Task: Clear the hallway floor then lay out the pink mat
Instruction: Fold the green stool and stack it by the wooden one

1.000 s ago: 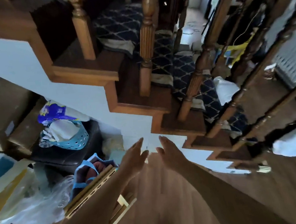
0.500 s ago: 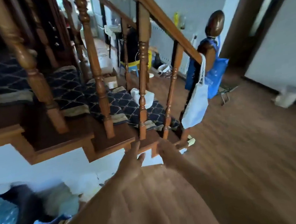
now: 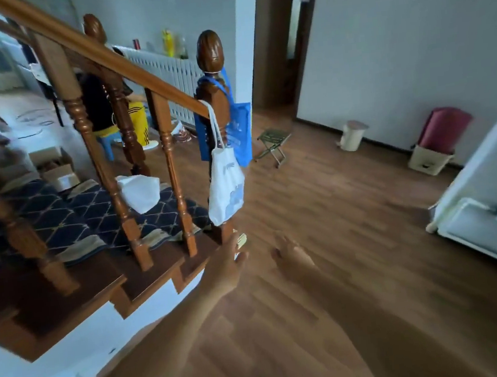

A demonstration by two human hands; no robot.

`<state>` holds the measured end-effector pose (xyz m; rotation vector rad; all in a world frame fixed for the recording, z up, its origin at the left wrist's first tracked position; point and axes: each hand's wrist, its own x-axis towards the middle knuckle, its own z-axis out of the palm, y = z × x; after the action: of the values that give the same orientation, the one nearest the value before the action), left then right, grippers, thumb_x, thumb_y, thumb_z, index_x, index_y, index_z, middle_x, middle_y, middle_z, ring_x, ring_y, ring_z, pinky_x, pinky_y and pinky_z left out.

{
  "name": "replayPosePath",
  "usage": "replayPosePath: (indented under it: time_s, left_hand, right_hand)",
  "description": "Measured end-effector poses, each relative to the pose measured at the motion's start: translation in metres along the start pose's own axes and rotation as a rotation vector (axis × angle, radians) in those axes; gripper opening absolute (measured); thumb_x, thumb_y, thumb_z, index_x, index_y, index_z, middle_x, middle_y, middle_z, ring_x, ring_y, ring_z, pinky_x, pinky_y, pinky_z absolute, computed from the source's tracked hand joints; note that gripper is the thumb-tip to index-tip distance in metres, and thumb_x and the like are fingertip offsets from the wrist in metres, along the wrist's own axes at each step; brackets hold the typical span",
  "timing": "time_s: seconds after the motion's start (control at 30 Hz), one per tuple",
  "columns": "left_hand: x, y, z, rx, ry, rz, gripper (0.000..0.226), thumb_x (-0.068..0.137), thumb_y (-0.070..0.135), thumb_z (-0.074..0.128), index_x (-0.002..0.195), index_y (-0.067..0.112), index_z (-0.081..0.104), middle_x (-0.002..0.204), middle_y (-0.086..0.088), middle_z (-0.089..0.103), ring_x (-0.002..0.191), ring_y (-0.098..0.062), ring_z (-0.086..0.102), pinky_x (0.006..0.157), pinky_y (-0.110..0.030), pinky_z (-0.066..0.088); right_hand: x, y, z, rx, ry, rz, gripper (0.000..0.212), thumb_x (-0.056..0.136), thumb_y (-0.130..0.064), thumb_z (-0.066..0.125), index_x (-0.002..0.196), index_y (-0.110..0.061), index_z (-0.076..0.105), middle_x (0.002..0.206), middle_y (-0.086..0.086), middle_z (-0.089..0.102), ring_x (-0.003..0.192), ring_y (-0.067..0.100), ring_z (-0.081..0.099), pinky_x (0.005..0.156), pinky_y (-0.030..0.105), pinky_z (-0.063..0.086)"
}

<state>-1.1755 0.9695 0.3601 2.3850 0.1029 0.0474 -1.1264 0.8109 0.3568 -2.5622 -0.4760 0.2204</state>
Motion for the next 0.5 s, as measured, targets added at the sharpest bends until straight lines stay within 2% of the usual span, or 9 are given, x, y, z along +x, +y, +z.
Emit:
replayPosePath:
  time_s: [0.1,0.17,0.23,0.33,0.37,0.5]
  left_hand:
    - [0.03,0.029,0.023,-0.011,-0.022,0.021,0.05,0.098,0.03,0.042,0.144,0.014,0.032,0.139,-0.012,0.049,0.129,-0.027,0.044,0.101,-0.034,0.035]
    - [0.052,0.056,0.043,-0.036,-0.041,0.013,0.052,0.097,0.029,0.044,0.145,0.014,0.031,0.141,-0.013,0.047,0.13,-0.027,0.043,0.105,-0.036,0.035]
    - [0.076,0.081,0.064,-0.049,-0.054,0.011,0.054,0.097,0.028,0.046,0.146,0.014,0.029,0.145,-0.014,0.041,0.136,-0.024,0.034,0.109,-0.029,0.023]
    - [0.111,0.111,0.089,-0.013,-0.03,0.021,0.054,0.097,0.028,0.047,0.146,0.015,0.03,0.135,-0.018,0.052,0.131,-0.025,0.039,0.096,-0.016,0.013]
    - [0.122,0.122,0.096,-0.021,-0.04,0.018,0.054,0.097,0.029,0.047,0.146,0.015,0.03,0.136,-0.016,0.051,0.13,-0.025,0.041,0.095,-0.016,0.013]
    - [0.17,0.179,0.133,-0.094,-0.096,0.053,0.055,0.097,0.024,0.048,0.146,0.011,0.029,0.148,-0.012,0.038,0.136,-0.023,0.037,0.105,-0.024,0.024]
  right_hand:
    - [0.011,0.038,-0.027,-0.004,0.024,0.05,0.048,0.1,-0.018,0.036,0.146,-0.006,0.026,0.153,0.016,0.026,0.142,0.025,0.024,0.108,0.023,0.02]
    - [0.02,0.069,-0.049,-0.003,0.04,0.09,0.051,0.1,-0.019,0.035,0.147,-0.005,0.021,0.155,0.016,0.023,0.144,0.024,0.02,0.109,0.022,0.016]
    - [0.032,0.1,-0.07,-0.005,0.056,0.105,0.051,0.1,-0.018,0.035,0.147,-0.003,0.021,0.155,0.017,0.022,0.144,0.024,0.019,0.109,0.021,0.013]
    - [0.046,0.136,-0.097,0.016,0.073,0.117,0.05,0.1,-0.018,0.035,0.147,-0.004,0.023,0.155,0.016,0.023,0.144,0.024,0.019,0.112,0.024,0.015]
    - [0.051,0.147,-0.107,0.02,0.075,0.124,0.051,0.1,-0.018,0.035,0.147,-0.005,0.022,0.155,0.016,0.023,0.144,0.024,0.02,0.113,0.025,0.016]
    - [0.075,0.207,-0.151,0.005,0.103,0.124,0.052,0.099,-0.018,0.037,0.147,-0.005,0.022,0.154,0.015,0.024,0.143,0.025,0.022,0.113,0.026,0.019]
